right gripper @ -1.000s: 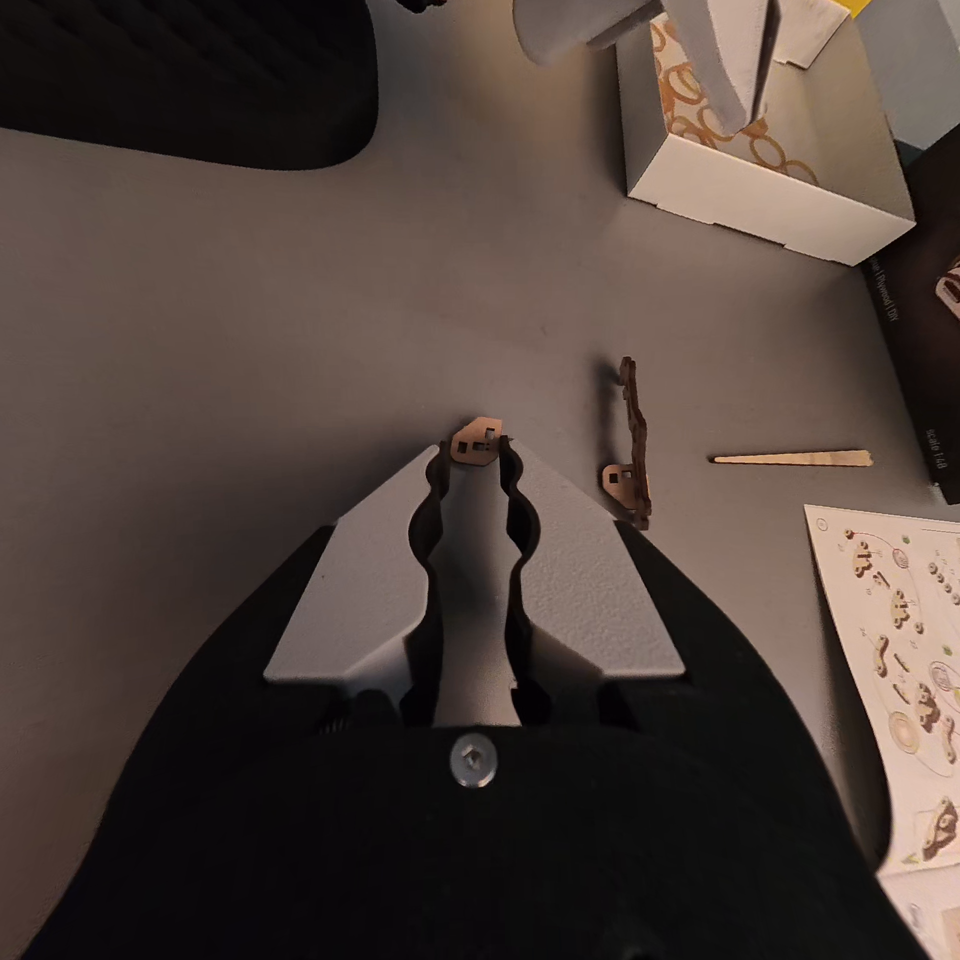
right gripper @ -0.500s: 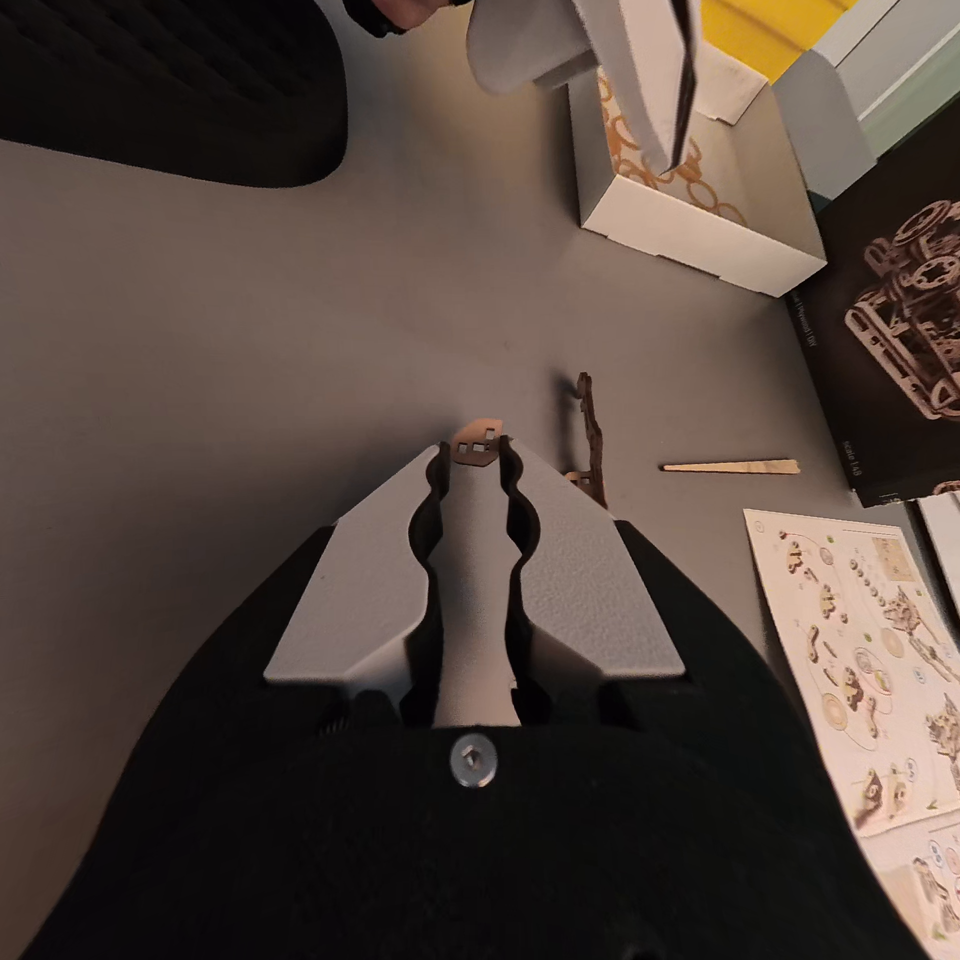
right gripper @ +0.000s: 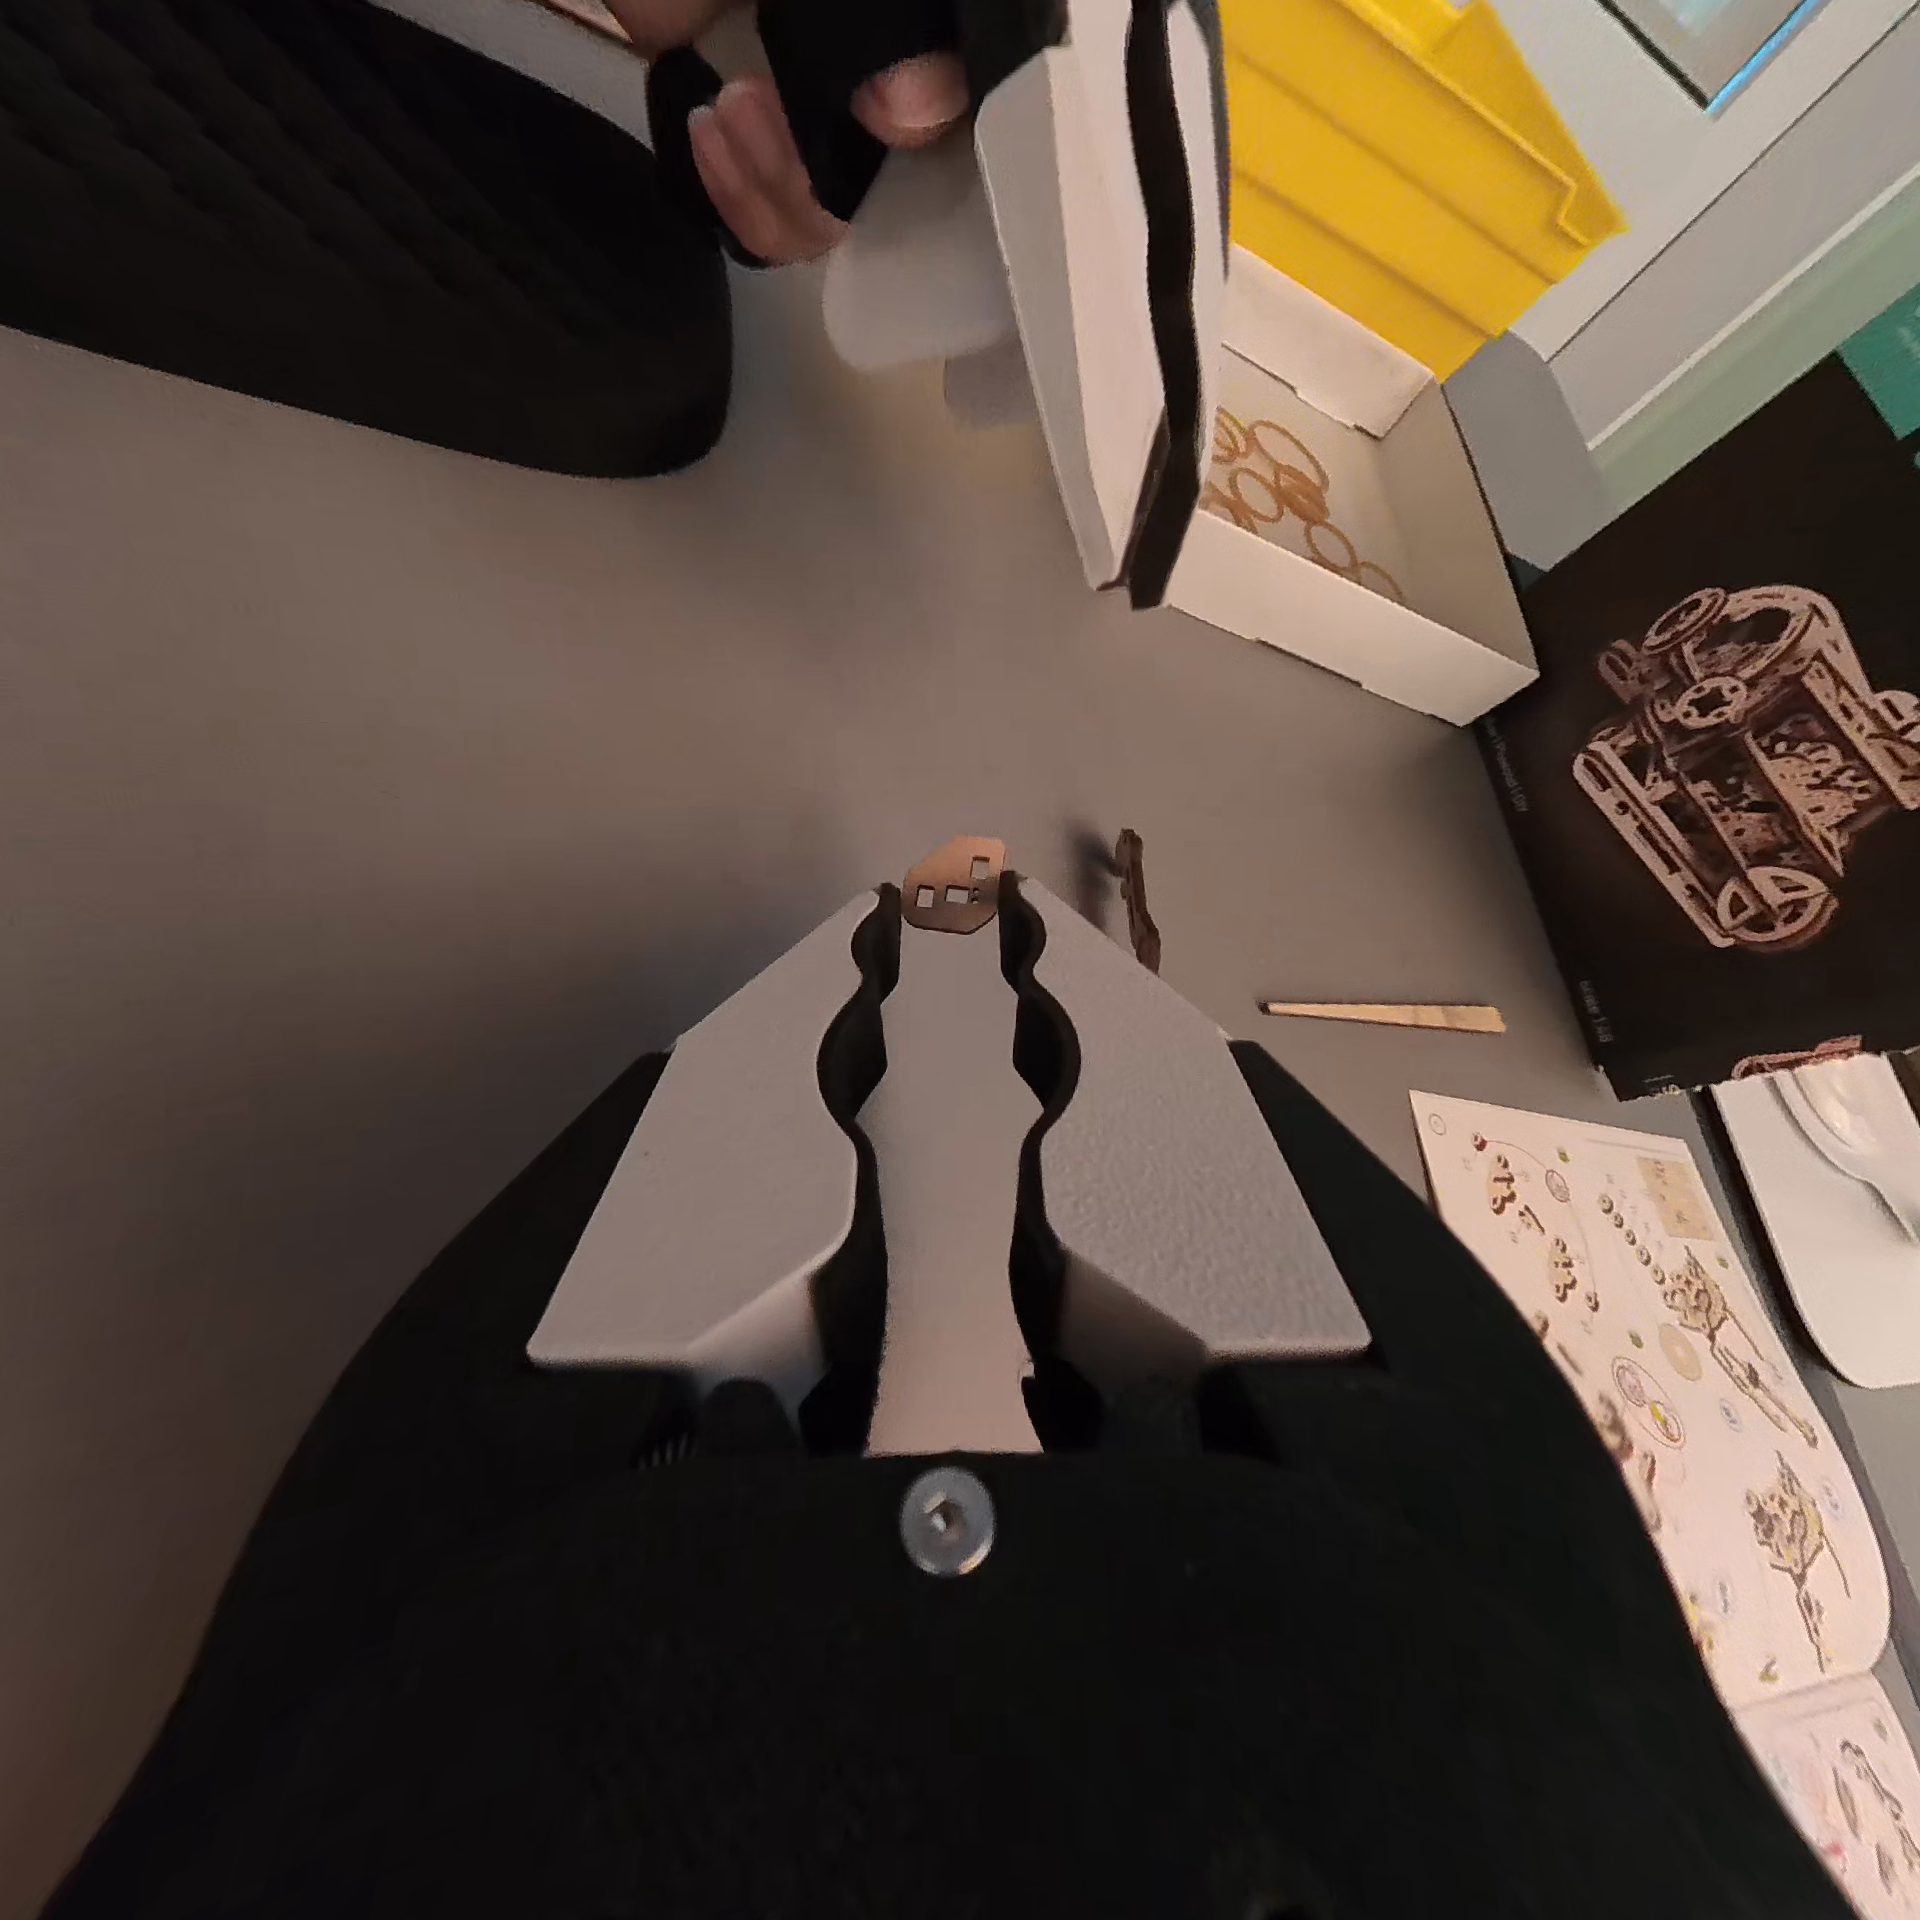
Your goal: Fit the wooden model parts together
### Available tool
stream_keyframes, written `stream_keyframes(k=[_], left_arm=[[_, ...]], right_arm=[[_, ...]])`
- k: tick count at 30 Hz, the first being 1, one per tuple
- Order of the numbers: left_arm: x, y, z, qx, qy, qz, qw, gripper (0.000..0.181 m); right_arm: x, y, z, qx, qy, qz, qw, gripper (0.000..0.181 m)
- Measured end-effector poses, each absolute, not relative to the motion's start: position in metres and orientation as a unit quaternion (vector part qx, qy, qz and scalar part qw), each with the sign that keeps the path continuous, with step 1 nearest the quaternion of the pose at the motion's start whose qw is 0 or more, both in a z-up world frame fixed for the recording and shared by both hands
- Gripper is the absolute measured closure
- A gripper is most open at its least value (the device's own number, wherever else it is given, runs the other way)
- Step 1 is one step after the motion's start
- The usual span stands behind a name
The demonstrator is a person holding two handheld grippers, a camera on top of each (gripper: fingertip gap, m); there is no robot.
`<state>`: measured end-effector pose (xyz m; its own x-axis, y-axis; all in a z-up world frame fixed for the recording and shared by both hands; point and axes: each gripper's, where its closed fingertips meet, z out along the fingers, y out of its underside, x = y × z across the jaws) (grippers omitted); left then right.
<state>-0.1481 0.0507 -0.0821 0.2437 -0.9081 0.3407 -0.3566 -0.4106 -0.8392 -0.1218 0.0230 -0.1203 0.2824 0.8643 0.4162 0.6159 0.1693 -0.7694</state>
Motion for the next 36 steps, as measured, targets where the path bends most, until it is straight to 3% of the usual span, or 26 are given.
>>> stream_keyframes(k=[11,20,22,26,30,34,36], left_arm=[[-0.131,0.021,-0.08,-0.703,0.416,-0.531,0.226,0.171],[-0.127,0.017,-0.086,-0.704,0.413,-0.541,0.202,0.17],[-0.125,0.013,-0.085,-0.699,0.415,-0.551,0.188,0.179],[-0.125,0.015,-0.077,-0.692,0.408,-0.562,0.197,0.181],[-0.13,0.03,-0.05,-0.666,0.343,-0.624,0.223,0.181],[-0.132,0.032,-0.039,-0.644,0.321,-0.657,0.226,0.181],[-0.129,0.032,-0.042,-0.648,0.327,-0.648,0.229,0.181]], right_arm=[[-0.13,0.018,-0.091,-0.557,-0.607,0.039,0.565,0.162],[-0.131,0.017,-0.081,-0.544,-0.602,0.046,0.583,0.162],[-0.132,0.016,-0.082,-0.543,-0.604,0.048,0.582,0.162],[-0.131,0.019,-0.072,-0.543,-0.576,0.059,0.608,0.16],[-0.121,0.025,-0.049,-0.603,-0.458,0.211,0.618,0.153],[-0.123,0.027,-0.037,-0.657,-0.271,0.489,0.506,0.153],[-0.123,0.029,-0.04,-0.665,-0.224,0.538,0.468,0.162]])
